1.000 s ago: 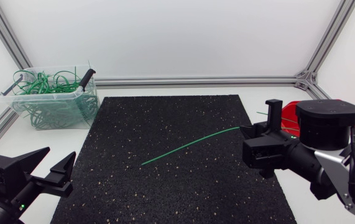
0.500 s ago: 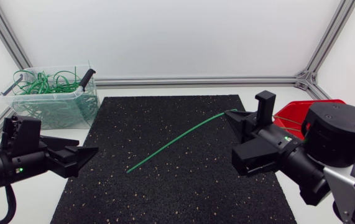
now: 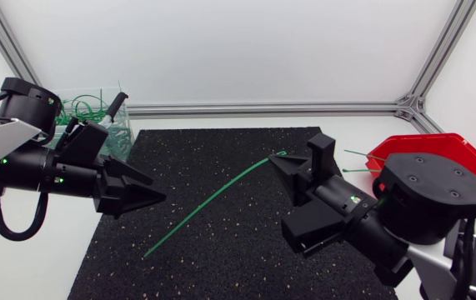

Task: Take a green cable tie from the red box, thread the tail through the head to close it, then place it in the transparent bin on the left.

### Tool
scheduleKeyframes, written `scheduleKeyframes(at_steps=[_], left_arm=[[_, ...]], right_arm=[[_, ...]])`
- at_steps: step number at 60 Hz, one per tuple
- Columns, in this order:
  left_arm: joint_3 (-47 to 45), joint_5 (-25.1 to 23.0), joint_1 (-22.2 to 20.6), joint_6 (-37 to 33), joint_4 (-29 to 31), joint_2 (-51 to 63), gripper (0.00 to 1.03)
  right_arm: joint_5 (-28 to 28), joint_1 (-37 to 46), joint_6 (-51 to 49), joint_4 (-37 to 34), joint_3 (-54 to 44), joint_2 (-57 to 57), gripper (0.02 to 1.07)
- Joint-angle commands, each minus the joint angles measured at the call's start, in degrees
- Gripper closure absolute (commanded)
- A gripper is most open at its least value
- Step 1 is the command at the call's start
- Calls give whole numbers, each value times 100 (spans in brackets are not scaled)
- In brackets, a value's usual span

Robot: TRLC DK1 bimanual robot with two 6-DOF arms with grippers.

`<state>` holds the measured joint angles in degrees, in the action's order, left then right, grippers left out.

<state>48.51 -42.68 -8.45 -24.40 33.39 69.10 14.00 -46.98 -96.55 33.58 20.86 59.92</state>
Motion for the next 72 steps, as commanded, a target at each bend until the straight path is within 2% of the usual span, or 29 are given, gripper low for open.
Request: scheduleKeyframes(at_steps=[1,10,17,37,64,72], left_arm=[[308,-443,-52,-328,124,200,19],[457,-979,-245,-609,239,235,19],[607,-1129,-386,-680,379,420,19],[1705,-1955,-526,-2104,2225,1554,21],[2198,-1999,-860,-2165,2304,2204,21],[2189,-2078,-878,-2156,2304,2248,32]], right_arm=[[59,-109,-171,254,-30,204,101],[41,-197,-171,579,14,494,101],[15,-250,-171,843,76,705,101],[-2,-461,-171,1344,304,1215,101],[33,-663,-268,1845,533,1795,101],[33,-663,-268,1924,533,1839,101]])
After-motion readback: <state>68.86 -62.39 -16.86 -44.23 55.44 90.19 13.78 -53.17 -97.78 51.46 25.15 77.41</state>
